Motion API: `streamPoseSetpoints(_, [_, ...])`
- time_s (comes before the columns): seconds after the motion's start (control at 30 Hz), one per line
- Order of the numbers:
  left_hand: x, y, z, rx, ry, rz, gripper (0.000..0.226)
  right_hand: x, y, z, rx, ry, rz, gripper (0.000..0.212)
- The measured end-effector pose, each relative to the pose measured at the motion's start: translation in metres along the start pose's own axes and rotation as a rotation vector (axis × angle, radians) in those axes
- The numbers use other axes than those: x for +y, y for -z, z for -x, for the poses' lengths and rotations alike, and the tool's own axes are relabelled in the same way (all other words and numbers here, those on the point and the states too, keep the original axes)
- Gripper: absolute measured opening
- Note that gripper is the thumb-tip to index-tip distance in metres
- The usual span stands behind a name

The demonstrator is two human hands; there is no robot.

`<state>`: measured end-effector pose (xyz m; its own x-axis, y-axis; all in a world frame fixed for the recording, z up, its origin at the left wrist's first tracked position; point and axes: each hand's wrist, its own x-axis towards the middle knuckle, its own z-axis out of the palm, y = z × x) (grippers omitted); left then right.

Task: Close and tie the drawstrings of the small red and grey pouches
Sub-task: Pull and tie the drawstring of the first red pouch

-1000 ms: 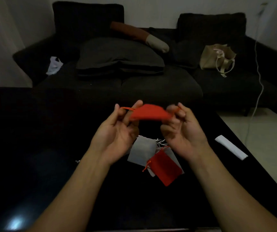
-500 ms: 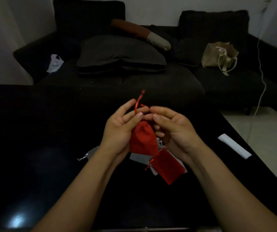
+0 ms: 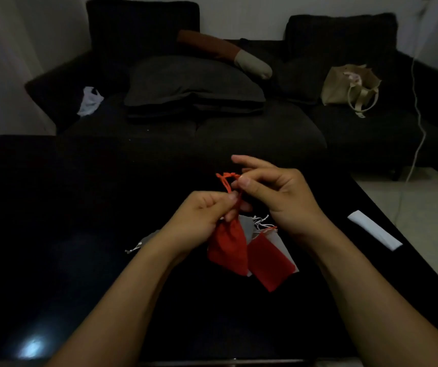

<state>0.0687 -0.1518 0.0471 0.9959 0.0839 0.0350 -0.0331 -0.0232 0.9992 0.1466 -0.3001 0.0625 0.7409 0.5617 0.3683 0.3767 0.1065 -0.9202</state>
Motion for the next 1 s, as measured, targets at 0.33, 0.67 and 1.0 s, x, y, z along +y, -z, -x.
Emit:
streamPoseSetpoints(0.33, [-0.004,-0.005,-0.005,-0.154,0.205,0.152,0.059,0.011,-0.002,0.005,0.0,-0.232,-0.006,0.019])
streamPoseSetpoints(0.67, [-0.013,-0.002,-0.008,0.158,0.206,0.147,0.03,0.002,0.013,0.005,0.016,-0.542,0.03,0.014])
streamPoseSetpoints(1.0, [-0.001,0.01,0.004,0.107,0.133,0.068,0.014,-0.01,-0.001,0.01,-0.242,-0.629,0.087,0.02])
